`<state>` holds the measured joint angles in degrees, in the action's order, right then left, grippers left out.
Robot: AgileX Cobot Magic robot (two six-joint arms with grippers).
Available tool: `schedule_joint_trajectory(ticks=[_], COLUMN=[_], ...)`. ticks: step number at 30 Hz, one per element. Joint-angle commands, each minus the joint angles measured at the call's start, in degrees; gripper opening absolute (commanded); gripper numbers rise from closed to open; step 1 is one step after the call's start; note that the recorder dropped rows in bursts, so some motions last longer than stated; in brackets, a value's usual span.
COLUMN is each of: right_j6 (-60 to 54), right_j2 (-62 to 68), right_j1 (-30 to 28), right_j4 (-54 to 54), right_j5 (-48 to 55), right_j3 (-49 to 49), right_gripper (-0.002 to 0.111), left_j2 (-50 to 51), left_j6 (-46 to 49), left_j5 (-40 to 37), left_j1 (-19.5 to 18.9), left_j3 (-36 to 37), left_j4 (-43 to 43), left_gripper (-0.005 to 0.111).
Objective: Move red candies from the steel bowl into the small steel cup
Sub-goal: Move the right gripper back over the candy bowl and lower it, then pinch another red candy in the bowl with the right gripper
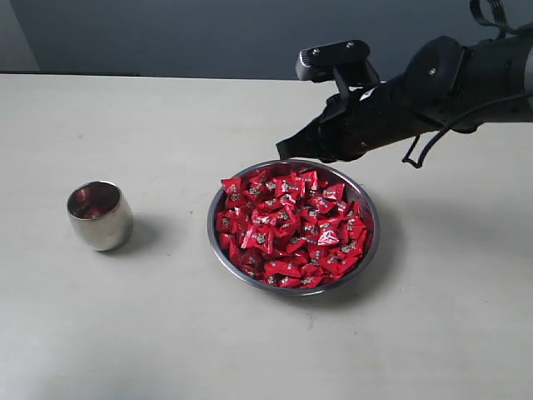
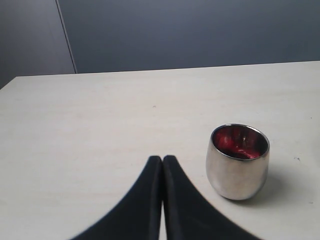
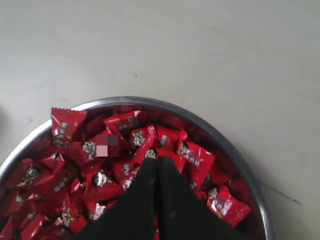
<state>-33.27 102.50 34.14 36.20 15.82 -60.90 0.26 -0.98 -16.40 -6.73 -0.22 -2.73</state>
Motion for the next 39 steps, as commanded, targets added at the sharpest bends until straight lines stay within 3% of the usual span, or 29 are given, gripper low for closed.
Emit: schedule_joint_trajectory(ticks=[1,11,16,25,34,37,39], right_j6=[1.0,22.9,23.9,23.8,23.3,22.3,22.3], right_j2=[-0.8,-0.9,-0.9,-7.1,-7.3,-7.3,-7.3], right_j1=[-0.7,-1.0,-1.0,0.9,1.9,1.9,1.9], right_j4=[0.9,-17.0,-18.3,-15.4,-15.0,-15.2,-15.3], right_j5=[2.9,6.4,7.1,-6.6,-6.4,-5.2,-4.9], right_j3=[0.8,1.9,4.4,16.5,17.2,17.2,17.2], right_gripper=[-0.001,-0.001,-0.001,-0.001,-0.001,0.009,0.025], left_j2=[-0.3,-0.3,-0.3,-0.3,-0.3,-0.3,-0.3], left_j6=[-0.1,-0.1,-0.1,-0.1,-0.1,-0.1,-0.1], left_j5=[0.1,0.1,0.1,0.1,0.1,0.1,0.1], left_j1=[0.0,0.0,0.0,0.0,0.0,0.0,0.0], left_j3=[0.2,0.2,0.2,0.2,0.2,0.2,0.2], left_j4=[0.1,0.1,0.1,0.1,0.1,0.1,0.1], left_gripper=[0.0,0.0,0.0,0.0,0.0,0.0,0.0])
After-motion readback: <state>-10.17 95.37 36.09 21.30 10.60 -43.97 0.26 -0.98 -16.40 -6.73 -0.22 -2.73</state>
